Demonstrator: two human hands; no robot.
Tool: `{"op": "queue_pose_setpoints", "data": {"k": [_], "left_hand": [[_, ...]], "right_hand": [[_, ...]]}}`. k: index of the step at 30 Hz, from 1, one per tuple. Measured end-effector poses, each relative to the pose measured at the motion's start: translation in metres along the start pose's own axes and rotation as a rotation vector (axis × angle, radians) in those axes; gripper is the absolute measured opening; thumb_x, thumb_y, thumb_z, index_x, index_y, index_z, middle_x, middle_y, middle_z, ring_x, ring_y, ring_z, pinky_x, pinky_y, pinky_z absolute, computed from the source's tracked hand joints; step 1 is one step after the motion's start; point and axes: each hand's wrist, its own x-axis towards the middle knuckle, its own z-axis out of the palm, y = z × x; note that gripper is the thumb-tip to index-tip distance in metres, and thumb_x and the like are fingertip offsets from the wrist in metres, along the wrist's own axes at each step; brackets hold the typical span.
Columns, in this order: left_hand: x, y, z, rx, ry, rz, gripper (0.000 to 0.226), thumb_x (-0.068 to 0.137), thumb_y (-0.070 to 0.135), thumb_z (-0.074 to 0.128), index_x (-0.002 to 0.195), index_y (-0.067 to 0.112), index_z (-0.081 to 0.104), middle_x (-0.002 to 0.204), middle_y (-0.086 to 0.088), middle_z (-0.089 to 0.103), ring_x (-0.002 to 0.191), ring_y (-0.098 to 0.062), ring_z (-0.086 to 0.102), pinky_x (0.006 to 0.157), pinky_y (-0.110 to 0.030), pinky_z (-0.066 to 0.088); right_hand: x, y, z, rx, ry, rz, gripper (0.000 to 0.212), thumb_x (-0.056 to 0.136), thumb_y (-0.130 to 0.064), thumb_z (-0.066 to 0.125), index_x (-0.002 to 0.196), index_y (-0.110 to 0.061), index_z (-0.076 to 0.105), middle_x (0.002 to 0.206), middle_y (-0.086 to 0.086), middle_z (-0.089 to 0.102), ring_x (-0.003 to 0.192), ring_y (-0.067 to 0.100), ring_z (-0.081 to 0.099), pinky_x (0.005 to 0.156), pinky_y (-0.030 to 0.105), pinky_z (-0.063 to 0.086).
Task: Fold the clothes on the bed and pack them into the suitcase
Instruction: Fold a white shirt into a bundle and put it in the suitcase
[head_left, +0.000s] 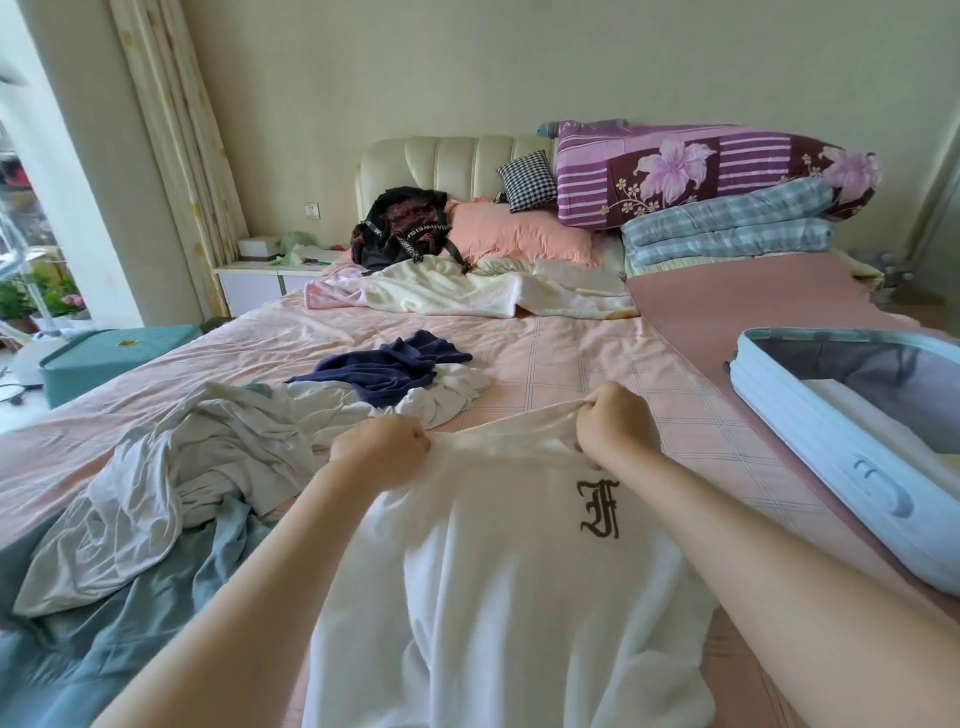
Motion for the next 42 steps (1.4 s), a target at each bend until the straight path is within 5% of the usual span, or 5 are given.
{"op": "queue_pose_setpoints", "data": {"k": [8,16,25,32,42], "left_hand": [[0.078,0.035,-0.037,-0.215,-0.508,0.111,0.022,0.098,0.017,0.046,0.098,0.019,0.067,0.059,-0.001,0.051,0.050,-0.015,0.041,0.047,-0.022,0.030],[0.139,0.032,0.008,0.059,0.088,-0.057,0.044,0.088,0.011,0.050,0.132,0.009,0.057,0.122,-0.014,0.061,0.109,-0.035,0.061,0.088,-0.044,0.053],[0.108,0.124,0.074,-0.197,0.040,0.371,0.043,0.098,0.013,0.048,0.136,0.033,0.055,0.143,0.006,0.050,0.125,-0.019,0.051,0.098,-0.031,0.043],[0.083,0.192,0.094,-0.247,-0.102,0.649,0.063,0.100,0.023,0.052,0.153,0.044,0.024,0.157,0.013,0.032,0.135,-0.016,0.045,0.105,-0.033,0.039],[0.086,0.153,0.073,0.067,0.041,0.192,0.038,0.083,0.003,0.048,0.103,0.025,0.072,0.099,0.001,0.064,0.091,-0.024,0.063,0.067,-0.028,0.040]], "right_hand": [[0.066,0.007,-0.004,0.371,0.103,-0.078,0.019,0.100,-0.014,0.044,0.104,-0.018,0.062,0.094,-0.008,0.068,0.095,0.019,0.062,0.069,0.026,0.039],[0.101,0.042,0.013,0.234,-0.499,-0.233,0.081,0.092,0.003,0.038,0.159,-0.036,0.013,0.161,-0.005,0.032,0.146,0.015,0.035,0.111,0.030,0.039],[0.072,0.099,-0.020,-0.433,-0.531,0.007,0.047,0.087,-0.041,0.041,0.123,-0.018,0.062,0.126,0.010,0.061,0.115,0.031,0.055,0.096,0.035,0.041],[0.057,0.111,-0.029,0.051,-0.477,-0.184,0.015,0.080,-0.033,0.070,0.077,-0.019,0.067,0.081,-0.009,0.065,0.079,0.010,0.058,0.071,0.028,0.047],[0.052,0.130,-0.039,0.167,-0.782,-0.103,0.046,0.090,-0.012,0.065,0.133,-0.029,0.065,0.117,-0.008,0.067,0.101,0.005,0.062,0.091,0.022,0.051]]}}
